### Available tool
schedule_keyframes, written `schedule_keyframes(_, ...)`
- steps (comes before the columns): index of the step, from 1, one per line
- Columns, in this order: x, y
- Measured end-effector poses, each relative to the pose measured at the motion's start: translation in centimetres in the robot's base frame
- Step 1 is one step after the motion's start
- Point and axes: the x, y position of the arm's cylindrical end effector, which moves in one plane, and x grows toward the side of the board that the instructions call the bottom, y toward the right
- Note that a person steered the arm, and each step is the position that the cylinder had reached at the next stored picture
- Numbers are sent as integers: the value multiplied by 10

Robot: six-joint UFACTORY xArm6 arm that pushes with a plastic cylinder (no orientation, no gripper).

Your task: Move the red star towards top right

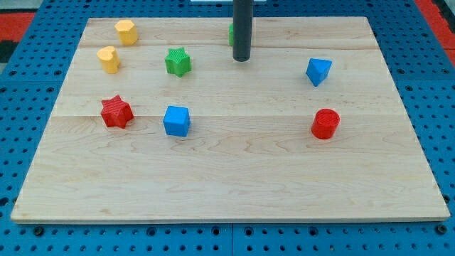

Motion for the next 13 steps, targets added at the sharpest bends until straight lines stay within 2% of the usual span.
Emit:
schedule_keyframes(3, 20, 0)
schedule_keyframes(6, 71, -61)
schedule_keyframes(8, 70, -96)
schedule_keyframes(10, 73, -107)
schedule_keyframes(11, 75, -131)
schedule_keyframes(13, 84, -251)
